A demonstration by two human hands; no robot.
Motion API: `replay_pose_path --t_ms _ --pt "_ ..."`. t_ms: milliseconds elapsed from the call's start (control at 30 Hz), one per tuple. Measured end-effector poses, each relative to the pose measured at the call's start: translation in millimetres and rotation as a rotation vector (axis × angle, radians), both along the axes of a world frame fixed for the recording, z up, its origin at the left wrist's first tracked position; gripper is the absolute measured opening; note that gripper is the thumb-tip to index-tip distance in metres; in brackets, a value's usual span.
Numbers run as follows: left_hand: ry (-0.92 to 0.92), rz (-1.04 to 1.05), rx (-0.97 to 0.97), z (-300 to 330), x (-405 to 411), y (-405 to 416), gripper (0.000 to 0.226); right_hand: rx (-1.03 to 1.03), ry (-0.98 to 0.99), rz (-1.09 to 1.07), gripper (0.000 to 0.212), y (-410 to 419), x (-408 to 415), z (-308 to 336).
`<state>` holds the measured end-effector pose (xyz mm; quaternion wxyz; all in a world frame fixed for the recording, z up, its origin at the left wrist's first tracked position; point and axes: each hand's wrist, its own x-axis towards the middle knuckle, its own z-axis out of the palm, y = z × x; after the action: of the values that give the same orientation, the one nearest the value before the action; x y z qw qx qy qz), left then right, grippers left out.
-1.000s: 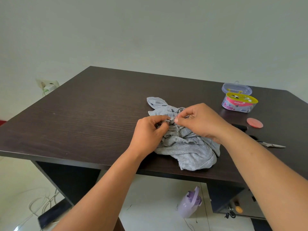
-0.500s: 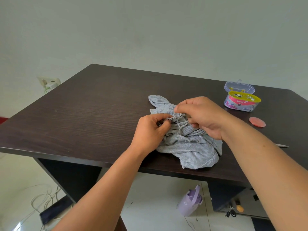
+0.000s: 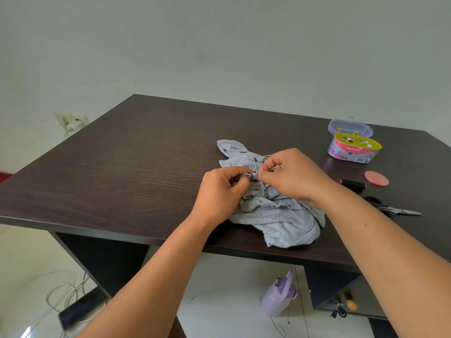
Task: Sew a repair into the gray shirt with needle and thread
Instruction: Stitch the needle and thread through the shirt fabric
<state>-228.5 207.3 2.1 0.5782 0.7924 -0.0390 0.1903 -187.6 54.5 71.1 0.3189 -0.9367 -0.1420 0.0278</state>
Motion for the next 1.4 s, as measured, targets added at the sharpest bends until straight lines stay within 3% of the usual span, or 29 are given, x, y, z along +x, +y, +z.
replay_pose_path --t_ms 200,333,433,600,767,867,1000,1133,1400 --pt "-0.001 -0.002 -0.001 -3.1 1.7 0.1 0.025 0.004 -0.042 -0.031 0.012 2.1 -2.0 6.7" --pt "0.007 -0.003 0.011 -5.4 3.1 0.4 0.024 -0.381 -0.211 -0.023 0.017 9.0 -13.6 5.5" --pt "-0.006 -0.015 0.022 -5.2 2.5 0.2 0.023 -0.482 -0.208 -0.026 0.03 14.2 -19.2 4.7" --pt "-0.034 -0.014 0.032 -5.4 2.6 1.0 0.023 -0.006 0.086 -0.081 0.037 18.8 -13.0 9.5" --pt "-0.028 -0.022 0.031 -5.5 1.9 1.6 0.02 0.072 0.124 -0.029 0.022 14.6 -13.4 11.0" --pt "-0.017 0.001 0.026 -5.9 2.5 1.5 0.02 0.266 0.19 -0.011 0.01 16.2 -15.0 18.5" --pt "-0.009 0.014 0.032 -5.4 2.2 1.5 0.018 0.66 0.338 -0.036 0.007 12.1 -12.3 42.9" --pt "-0.002 0.01 0.021 -4.2 0.5 1.7 0.021 1.031 0.49 0.032 0.021 5.2 -13.6 69.7" --pt "0.037 0.009 0.002 -7.9 2.9 2.6 0.015 1.312 0.329 0.072 0.016 6.0 -21.2 96.4"
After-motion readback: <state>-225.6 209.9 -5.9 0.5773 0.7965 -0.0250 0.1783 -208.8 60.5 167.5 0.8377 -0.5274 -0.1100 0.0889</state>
